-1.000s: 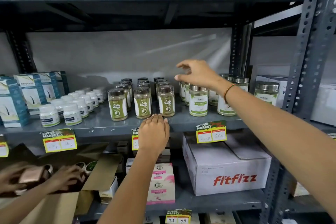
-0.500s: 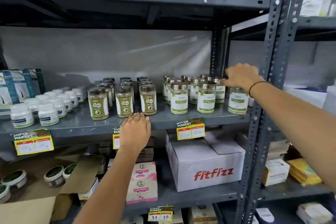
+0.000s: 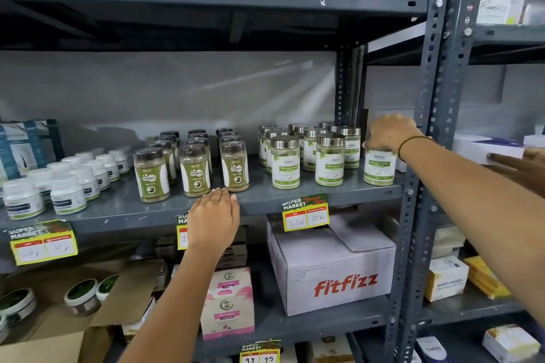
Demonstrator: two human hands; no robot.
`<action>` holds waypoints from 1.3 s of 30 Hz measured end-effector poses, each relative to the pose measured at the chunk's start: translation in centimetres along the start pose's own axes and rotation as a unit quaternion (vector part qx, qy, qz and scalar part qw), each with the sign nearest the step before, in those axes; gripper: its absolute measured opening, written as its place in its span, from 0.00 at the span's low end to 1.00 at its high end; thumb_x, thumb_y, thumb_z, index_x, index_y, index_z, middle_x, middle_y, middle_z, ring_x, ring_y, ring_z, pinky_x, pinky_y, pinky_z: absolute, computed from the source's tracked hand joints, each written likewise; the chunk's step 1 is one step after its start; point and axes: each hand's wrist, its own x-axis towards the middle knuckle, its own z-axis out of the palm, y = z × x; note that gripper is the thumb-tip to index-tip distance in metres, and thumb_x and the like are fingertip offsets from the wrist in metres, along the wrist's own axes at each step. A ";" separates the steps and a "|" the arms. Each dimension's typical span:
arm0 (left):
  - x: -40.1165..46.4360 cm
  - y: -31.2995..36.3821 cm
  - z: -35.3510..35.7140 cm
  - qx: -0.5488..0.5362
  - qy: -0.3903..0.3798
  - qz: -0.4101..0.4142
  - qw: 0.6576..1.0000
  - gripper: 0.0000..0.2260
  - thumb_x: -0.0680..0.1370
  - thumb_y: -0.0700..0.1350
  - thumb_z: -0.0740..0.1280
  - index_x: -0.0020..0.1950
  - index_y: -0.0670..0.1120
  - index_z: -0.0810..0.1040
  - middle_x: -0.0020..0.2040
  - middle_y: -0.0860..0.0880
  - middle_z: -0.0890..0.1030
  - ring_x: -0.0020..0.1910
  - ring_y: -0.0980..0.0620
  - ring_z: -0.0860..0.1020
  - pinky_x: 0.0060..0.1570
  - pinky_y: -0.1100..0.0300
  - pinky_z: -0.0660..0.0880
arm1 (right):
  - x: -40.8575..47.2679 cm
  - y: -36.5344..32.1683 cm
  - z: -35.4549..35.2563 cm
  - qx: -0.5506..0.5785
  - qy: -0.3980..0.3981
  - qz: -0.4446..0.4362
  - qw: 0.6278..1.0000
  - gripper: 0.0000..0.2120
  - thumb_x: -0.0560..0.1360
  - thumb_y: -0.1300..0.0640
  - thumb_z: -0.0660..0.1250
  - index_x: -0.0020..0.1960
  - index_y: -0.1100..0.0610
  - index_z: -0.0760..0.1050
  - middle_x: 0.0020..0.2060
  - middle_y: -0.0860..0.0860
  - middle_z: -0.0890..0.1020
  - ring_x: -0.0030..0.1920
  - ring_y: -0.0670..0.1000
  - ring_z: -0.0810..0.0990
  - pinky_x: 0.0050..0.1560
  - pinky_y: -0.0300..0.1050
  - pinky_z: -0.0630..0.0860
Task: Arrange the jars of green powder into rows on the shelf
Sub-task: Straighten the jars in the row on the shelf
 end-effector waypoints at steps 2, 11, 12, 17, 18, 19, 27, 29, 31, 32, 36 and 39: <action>0.0 0.0 0.0 -0.002 0.005 0.001 1.000 0.21 0.80 0.51 0.52 0.60 0.40 0.78 0.58 0.43 0.81 0.59 0.46 0.77 0.60 0.51 0.72 | 0.4 0.0 0.1 0.024 0.003 -0.006 1.000 0.18 0.75 0.44 0.65 0.58 0.54 0.79 0.54 0.55 0.80 0.52 0.58 0.76 0.49 0.51 0.74; -0.1 0.1 -0.1 0.008 0.015 0.008 1.000 0.22 0.79 0.51 0.52 0.58 0.40 0.80 0.56 0.42 0.82 0.57 0.46 0.79 0.58 0.50 0.74 | 1.7 0.4 0.3 0.141 -0.018 -0.050 0.989 0.21 0.69 0.43 0.71 0.58 0.53 0.78 0.55 0.56 0.81 0.54 0.59 0.78 0.56 0.55 0.78; -0.1 0.0 0.0 0.008 0.015 0.007 1.000 0.23 0.79 0.51 0.51 0.58 0.40 0.80 0.56 0.42 0.82 0.57 0.46 0.79 0.58 0.50 0.74 | 1.9 0.5 0.4 0.155 -0.024 -0.053 0.986 0.22 0.69 0.43 0.72 0.59 0.53 0.78 0.55 0.56 0.81 0.54 0.59 0.78 0.56 0.54 0.78; -0.1 0.0 0.1 0.002 0.011 0.005 1.000 0.23 0.79 0.52 0.51 0.58 0.40 0.80 0.56 0.42 0.82 0.57 0.46 0.79 0.59 0.50 0.74 | 2.1 0.5 0.7 0.177 -0.028 -0.069 0.981 0.24 0.72 0.44 0.72 0.64 0.54 0.76 0.59 0.56 0.80 0.59 0.59 0.77 0.61 0.52 0.74; -0.1 0.0 0.1 0.002 0.013 0.005 1.000 0.23 0.79 0.51 0.51 0.58 0.40 0.80 0.56 0.42 0.82 0.57 0.45 0.79 0.58 0.50 0.74 | 2.2 0.5 0.8 0.181 -0.026 -0.072 0.981 0.25 0.73 0.44 0.71 0.65 0.54 0.75 0.60 0.56 0.80 0.60 0.59 0.77 0.62 0.53 0.74; -0.1 0.0 0.1 0.002 0.014 0.006 1.000 0.23 0.79 0.51 0.51 0.57 0.39 0.80 0.55 0.42 0.82 0.57 0.45 0.79 0.58 0.50 0.74 | 2.3 0.6 0.8 0.185 -0.025 -0.073 0.980 0.25 0.73 0.44 0.71 0.66 0.54 0.75 0.61 0.57 0.80 0.61 0.59 0.76 0.63 0.53 0.73; 0.0 0.1 0.3 0.001 0.014 0.002 1.000 0.23 0.79 0.51 0.52 0.57 0.39 0.80 0.55 0.41 0.82 0.57 0.44 0.79 0.58 0.50 0.74 | 1.3 -0.7 0.1 0.294 0.100 -0.128 0.942 0.30 0.77 0.38 0.62 0.72 0.56 0.70 0.63 0.59 0.79 0.61 0.60 0.78 0.60 0.55 0.77; 0.0 0.1 0.3 0.000 0.013 0.000 1.000 0.22 0.79 0.51 0.52 0.58 0.39 0.80 0.55 0.41 0.82 0.57 0.45 0.79 0.59 0.50 0.74 | 0.9 -1.9 -0.5 0.315 0.078 -0.161 0.932 0.33 0.76 0.33 0.59 0.70 0.56 0.73 0.63 0.57 0.80 0.61 0.58 0.79 0.61 0.55 0.77; 0.0 0.1 0.2 0.001 0.014 0.001 1.000 0.23 0.79 0.51 0.51 0.58 0.40 0.80 0.56 0.42 0.82 0.57 0.45 0.79 0.59 0.50 0.73 | 0.6 -2.9 -0.9 0.291 0.026 -0.190 0.937 0.34 0.75 0.32 0.60 0.69 0.56 0.73 0.63 0.56 0.80 0.61 0.56 0.79 0.61 0.53 0.76; 0.0 0.1 0.2 0.003 0.013 0.001 1.000 0.23 0.79 0.51 0.51 0.58 0.40 0.80 0.56 0.42 0.82 0.58 0.45 0.79 0.60 0.50 0.73 | 0.6 -3.3 -0.9 0.279 0.009 -0.197 0.940 0.34 0.74 0.34 0.63 0.70 0.56 0.72 0.64 0.55 0.79 0.62 0.55 0.78 0.61 0.50 0.75; 0.1 0.1 0.3 0.009 0.010 0.001 1.000 0.23 0.79 0.52 0.51 0.59 0.40 0.80 0.56 0.42 0.82 0.58 0.46 0.79 0.60 0.51 0.73 | 0.6 -4.1 -0.6 0.281 -0.014 -0.192 0.940 0.33 0.73 0.41 0.70 0.73 0.54 0.70 0.67 0.55 0.77 0.65 0.56 0.76 0.64 0.49 0.73; 0.1 0.0 0.3 0.011 0.007 0.000 1.000 0.23 0.79 0.52 0.50 0.59 0.40 0.79 0.57 0.42 0.82 0.58 0.46 0.78 0.60 0.50 0.73 | 0.8 -4.2 -0.6 0.285 -0.011 -0.187 0.940 0.30 0.71 0.42 0.71 0.69 0.55 0.74 0.64 0.54 0.79 0.62 0.55 0.78 0.63 0.50 0.75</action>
